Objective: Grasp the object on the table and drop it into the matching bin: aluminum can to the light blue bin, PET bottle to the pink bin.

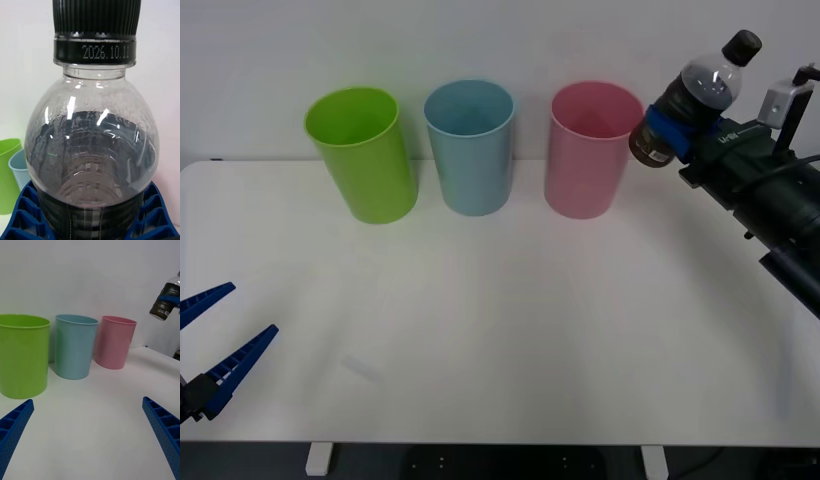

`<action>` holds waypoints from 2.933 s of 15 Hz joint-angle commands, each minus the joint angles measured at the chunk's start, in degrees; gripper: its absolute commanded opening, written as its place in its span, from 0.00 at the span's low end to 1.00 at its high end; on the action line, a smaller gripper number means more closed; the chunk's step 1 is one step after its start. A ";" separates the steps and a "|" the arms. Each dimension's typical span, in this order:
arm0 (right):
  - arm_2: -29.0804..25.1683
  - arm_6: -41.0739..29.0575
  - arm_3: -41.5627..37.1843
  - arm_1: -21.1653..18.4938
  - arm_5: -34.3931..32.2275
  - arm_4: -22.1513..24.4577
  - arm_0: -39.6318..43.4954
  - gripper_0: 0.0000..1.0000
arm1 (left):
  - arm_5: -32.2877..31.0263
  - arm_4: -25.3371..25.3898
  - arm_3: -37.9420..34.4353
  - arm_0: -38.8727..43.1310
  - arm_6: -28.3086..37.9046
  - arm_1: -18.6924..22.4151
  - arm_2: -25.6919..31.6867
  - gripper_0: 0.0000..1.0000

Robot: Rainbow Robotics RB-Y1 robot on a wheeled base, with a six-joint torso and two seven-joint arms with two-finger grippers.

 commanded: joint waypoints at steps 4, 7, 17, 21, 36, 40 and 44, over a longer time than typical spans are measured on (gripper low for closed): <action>0.33 -5.69 5.16 -0.40 -3.58 6.73 -8.35 0.00 | 0.00 0.00 0.00 0.00 0.00 0.00 0.00 1.00; 0.33 -5.69 11.14 0.57 -4.63 10.07 -14.24 0.00 | 0.00 0.00 0.00 0.00 0.00 0.00 0.00 1.00; -1.34 -3.75 31.00 6.01 -4.45 20.18 -29.62 0.00 | 0.00 0.00 0.00 0.00 0.00 0.00 0.00 1.00; -2.22 -2.26 38.91 7.86 -4.10 22.02 -34.45 0.00 | 0.00 0.00 0.00 0.00 0.00 0.00 0.00 1.00; -2.57 0.99 42.69 9.00 -2.52 22.37 -37.00 1.00 | 0.00 0.00 0.00 0.00 0.00 0.00 0.00 1.00; -2.57 1.61 42.51 9.00 -2.78 21.76 -37.00 1.00 | 0.00 0.00 0.00 0.00 0.00 0.00 0.00 1.00; -3.54 2.40 42.16 9.00 -4.19 20.53 -36.91 1.00 | 0.00 0.00 0.00 0.00 0.00 0.00 0.00 1.00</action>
